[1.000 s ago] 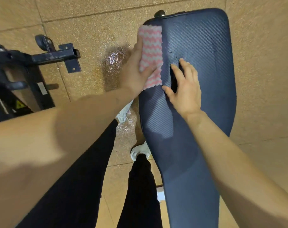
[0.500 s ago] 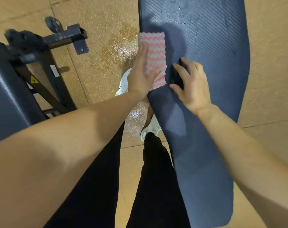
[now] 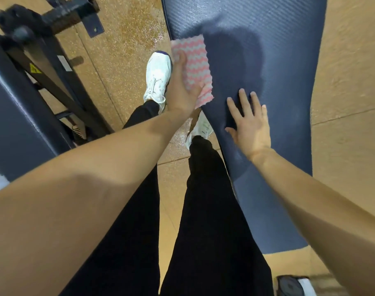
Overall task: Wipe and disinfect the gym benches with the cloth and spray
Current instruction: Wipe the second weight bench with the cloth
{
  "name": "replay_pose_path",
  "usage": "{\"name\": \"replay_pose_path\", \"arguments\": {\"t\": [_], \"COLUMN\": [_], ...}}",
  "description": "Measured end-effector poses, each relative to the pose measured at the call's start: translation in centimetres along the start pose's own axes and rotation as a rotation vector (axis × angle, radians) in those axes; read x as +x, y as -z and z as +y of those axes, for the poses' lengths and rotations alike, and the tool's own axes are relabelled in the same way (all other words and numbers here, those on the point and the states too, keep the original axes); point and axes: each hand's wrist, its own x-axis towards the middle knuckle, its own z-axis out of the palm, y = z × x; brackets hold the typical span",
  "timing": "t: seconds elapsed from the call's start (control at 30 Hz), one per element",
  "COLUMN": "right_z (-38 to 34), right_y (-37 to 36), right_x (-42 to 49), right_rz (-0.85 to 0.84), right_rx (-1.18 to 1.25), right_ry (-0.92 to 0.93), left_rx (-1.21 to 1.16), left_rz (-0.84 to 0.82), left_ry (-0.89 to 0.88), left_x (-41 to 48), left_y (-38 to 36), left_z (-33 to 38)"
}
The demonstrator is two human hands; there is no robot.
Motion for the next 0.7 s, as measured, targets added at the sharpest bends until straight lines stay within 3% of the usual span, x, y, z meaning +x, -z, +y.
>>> {"name": "replay_pose_path", "arguments": {"t": [0.13,0.4,0.6,0.7], "right_z": [0.8,1.7,1.7,1.5], "right_y": [-0.9,-2.3,-2.5,-3.3], "right_x": [0.2,0.2,0.0,-0.4], "right_rz": [0.016,0.160,0.195,0.300], "right_rx": [0.024,0.160,0.232,0.318], "right_ry": [0.022,0.019,0.013,-0.006], "left_rx": [-0.021,0.052,0.196,0.309], "left_rz": [-0.026,-0.133,-0.036,-0.007], "left_ry": [0.011,-0.153,-0.298,-0.309], "left_x": [-2.4,-4.6,-5.6,-6.7], "left_y": [-1.3,-2.8,-4.8,-5.8], "left_z": [-1.5,-5.3,-7.7,-8.4]}}
